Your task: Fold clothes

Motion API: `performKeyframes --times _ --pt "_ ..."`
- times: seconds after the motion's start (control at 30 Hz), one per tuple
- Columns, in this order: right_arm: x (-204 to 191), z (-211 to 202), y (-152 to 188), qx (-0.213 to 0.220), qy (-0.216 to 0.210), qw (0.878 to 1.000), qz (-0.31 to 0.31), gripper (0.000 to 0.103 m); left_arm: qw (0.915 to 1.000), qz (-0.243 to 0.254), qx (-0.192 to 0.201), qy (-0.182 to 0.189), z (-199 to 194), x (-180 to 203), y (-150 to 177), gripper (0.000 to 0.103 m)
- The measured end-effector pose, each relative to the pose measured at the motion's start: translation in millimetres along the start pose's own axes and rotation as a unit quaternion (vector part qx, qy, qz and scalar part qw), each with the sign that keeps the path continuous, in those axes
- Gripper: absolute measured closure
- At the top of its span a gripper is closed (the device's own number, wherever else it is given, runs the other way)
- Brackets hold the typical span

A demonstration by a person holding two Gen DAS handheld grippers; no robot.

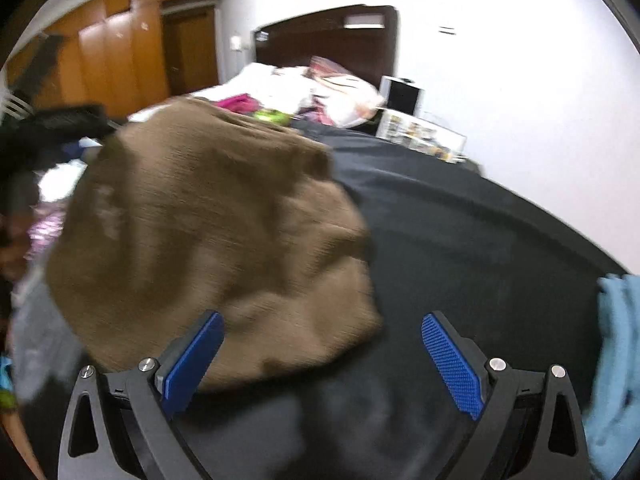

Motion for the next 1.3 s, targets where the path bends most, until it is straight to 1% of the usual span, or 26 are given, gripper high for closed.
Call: performKeyframes --times 0.07,0.17,0.2,0.27,0.3,0.43,0.53,0.6,0.8,0.93,0.97,1.07,1.17,1.3 --pt "-17 5 -6 0.001 -0.032 0.999 -0.014 0.003 0.9999 0.005 -0.015 0.005 4 -1 5 0.022" --pt "-38 25 -12 -0.011 -0.050 0.998 -0.033 0.003 0.9990 0.018 -0.038 0.015 8 0 11 0.022" --pt "-43 33 -13 -0.018 -0.057 0.997 -0.039 0.003 0.9986 0.023 -0.045 0.016 9 0 14 0.022" --pt "-49 51 -9 -0.051 -0.070 0.995 -0.054 0.003 0.9974 0.038 -0.059 0.020 13 4 21 0.022" --pt "-50 55 -6 -0.061 -0.069 0.994 -0.063 0.002 0.9966 0.047 -0.064 0.021 13 7 25 0.022" --pt "-57 57 1 -0.071 -0.051 0.990 -0.108 0.002 0.9945 0.072 -0.073 0.020 11 18 39 0.023" --pt "-53 54 2 -0.094 -0.051 0.987 -0.118 0.002 0.9932 0.079 -0.080 0.029 4 23 50 0.023" --pt "-43 46 8 -0.100 -0.053 0.986 -0.119 0.001 0.9918 0.084 -0.086 0.043 -1 27 58 0.023" --pt "-15 21 34 -0.108 -0.047 0.987 -0.113 0.001 0.9860 0.096 -0.103 0.089 -20 46 94 0.023" --pt "7 4 55 -0.125 -0.048 0.987 -0.093 0.001 0.9807 0.104 -0.115 0.120 -33 59 119 0.022" --pt "12 0 58 -0.125 -0.047 0.987 -0.088 0.001 0.9791 0.106 -0.118 0.127 -36 62 125 0.022" --pt "21 -11 53 -0.104 -0.040 0.991 -0.077 0.001 0.9741 0.110 -0.127 0.151 -42 71 139 0.022" --pt "31 -21 48 -0.083 -0.032 0.994 -0.065 0.001 0.9742 0.113 -0.123 0.151 -45 77 146 0.022" --pt "43 -35 42 -0.055 -0.022 0.997 -0.049 0.001 0.9750 0.109 -0.120 0.152 -46 73 151 0.022"
Point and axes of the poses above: each gripper's, at about its wrist camera, not at the fingertips, and z roughly the way its jaws point, x to its right, y to its underside, the point moved 1 cm from there along z, roughly the way its jaws point, and after that the axes turned 10 degrees about y, right-handed, at the moved point
